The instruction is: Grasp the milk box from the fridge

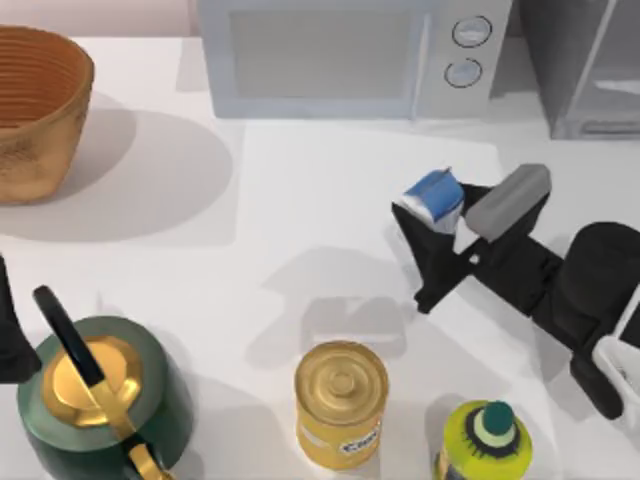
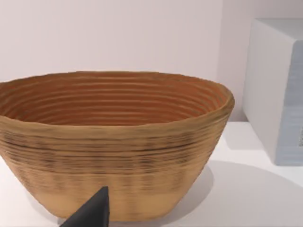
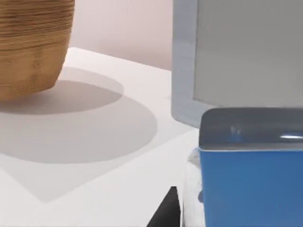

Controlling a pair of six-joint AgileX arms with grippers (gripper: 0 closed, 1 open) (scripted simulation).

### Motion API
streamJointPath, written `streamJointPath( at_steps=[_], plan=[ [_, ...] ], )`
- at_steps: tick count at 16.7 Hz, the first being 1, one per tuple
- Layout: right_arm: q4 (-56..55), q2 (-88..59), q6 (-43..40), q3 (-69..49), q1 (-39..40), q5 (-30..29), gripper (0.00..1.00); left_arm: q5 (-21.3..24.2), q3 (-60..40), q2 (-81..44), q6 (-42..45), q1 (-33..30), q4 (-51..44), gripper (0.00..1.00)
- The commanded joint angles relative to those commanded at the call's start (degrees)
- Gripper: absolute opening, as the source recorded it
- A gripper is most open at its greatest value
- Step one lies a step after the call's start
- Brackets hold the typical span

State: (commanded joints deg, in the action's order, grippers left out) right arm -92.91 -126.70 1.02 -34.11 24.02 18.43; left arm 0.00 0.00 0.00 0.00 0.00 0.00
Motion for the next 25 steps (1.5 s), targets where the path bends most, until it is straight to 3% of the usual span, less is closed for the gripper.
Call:
streamJointPath(
  at_steps=[6,13,18,25],
  plan=[
    [0.53,-0.64,0.05,-0.77,0.17,-0.1,0.0,0.0,0.0,0.0,0.0,0.0,0.0,1.0],
    [6.07,-8.47,-0.1,-14.71,3.1,-3.16,0.0,0.0,0.0,0.0,0.0,0.0,0.0,1.0],
    [6.5,-8.98,-0.12,-15.41,3.29,-3.4,0.0,0.0,0.0,0.0,0.0,0.0,0.0,1.0],
    [6.5,-8.98,-0.12,-15.41,3.29,-3.4,0.53,0.0,0.0,0.0,0.0,0.0,0.0,1.0]
  ],
)
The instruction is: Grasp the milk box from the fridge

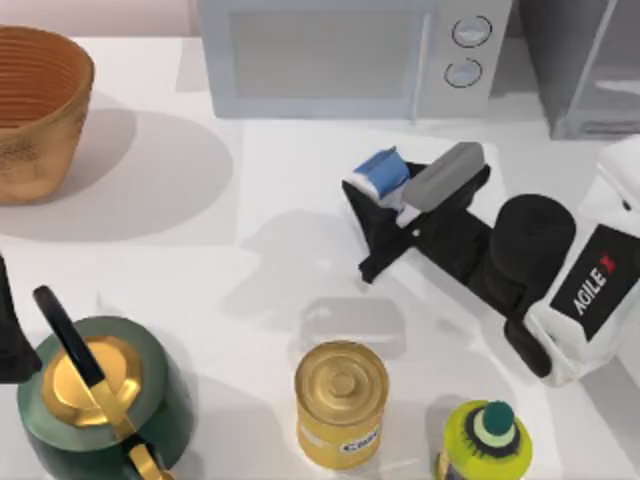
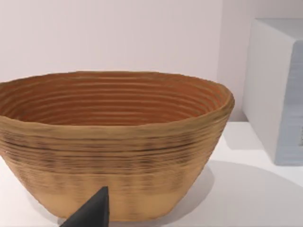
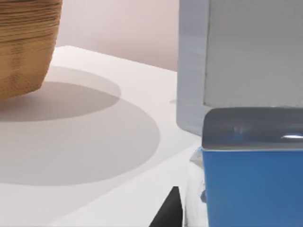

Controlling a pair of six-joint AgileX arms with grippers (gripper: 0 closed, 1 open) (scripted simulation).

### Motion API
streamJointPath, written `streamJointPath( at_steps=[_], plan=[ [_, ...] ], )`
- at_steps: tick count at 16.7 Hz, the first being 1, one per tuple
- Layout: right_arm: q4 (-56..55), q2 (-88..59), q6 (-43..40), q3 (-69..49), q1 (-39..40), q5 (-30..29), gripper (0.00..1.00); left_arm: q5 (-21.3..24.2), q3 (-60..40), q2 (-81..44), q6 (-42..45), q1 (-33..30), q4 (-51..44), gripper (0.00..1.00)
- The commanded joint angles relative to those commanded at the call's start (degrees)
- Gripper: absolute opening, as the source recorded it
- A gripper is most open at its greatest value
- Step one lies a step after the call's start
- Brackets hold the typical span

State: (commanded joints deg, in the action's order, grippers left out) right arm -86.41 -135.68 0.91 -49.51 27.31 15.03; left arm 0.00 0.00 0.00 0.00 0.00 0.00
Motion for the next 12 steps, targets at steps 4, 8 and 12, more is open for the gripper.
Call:
streamJointPath(
  at_steps=[4,8,12],
  plan=[
    [0.0,0.0,0.0,0.0,0.0,0.0,0.83,0.0,0.0,0.0,0.0,0.0,0.0,1.0],
    [0.0,0.0,0.0,0.0,0.0,0.0,1.0,0.0,0.0,0.0,0.0,0.0,0.0,1.0],
    [0.0,0.0,0.0,0.0,0.0,0.0,1.0,0.0,0.0,0.0,0.0,0.0,0.0,1.0]
  ],
)
